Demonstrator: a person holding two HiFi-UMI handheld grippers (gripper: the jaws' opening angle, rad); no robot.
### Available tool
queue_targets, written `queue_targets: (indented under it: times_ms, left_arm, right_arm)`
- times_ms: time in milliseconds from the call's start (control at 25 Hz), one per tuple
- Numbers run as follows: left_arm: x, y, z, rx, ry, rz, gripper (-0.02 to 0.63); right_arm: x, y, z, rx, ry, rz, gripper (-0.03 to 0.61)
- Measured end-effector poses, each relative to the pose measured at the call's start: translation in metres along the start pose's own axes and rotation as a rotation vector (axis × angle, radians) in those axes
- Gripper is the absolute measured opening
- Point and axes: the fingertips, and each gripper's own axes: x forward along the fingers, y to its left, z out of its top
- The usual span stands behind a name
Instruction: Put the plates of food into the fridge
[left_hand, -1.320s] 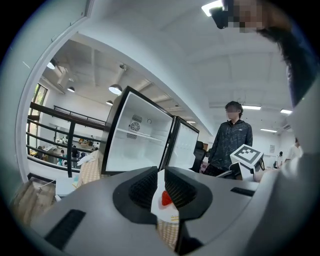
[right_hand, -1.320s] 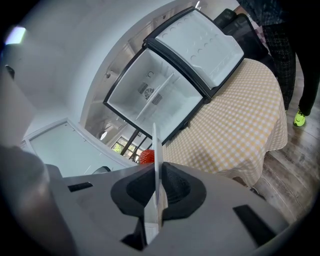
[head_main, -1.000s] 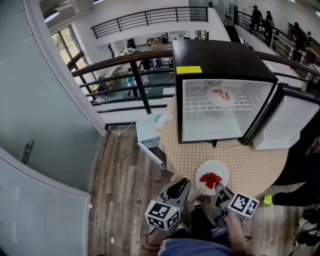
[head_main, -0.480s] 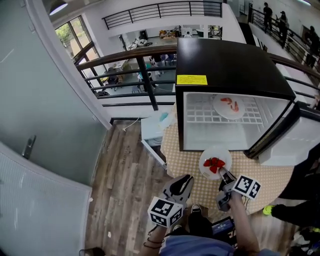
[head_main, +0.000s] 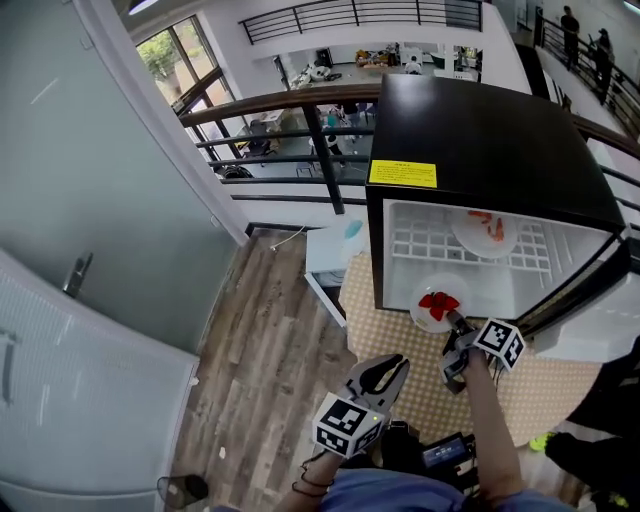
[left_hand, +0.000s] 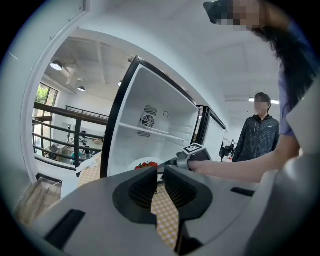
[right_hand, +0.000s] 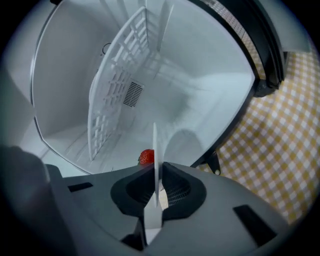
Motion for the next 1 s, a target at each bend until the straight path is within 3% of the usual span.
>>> queue_targets:
  times_ms: [640,1000]
  left_arm:
    - [0.004,0.009,-0.009,-0.014,0.043,0.059,0.040]
    - [-0.014,0.023,-0.015,-0.019,0.061,0.111,0.040]
  right_arm:
    - [0.066,-0.024,0.026,0.026,-0.005,-0.053,0.028]
    - [0.095,-0.009,0.042,-0.333,-0.040,-0.134,0.039]
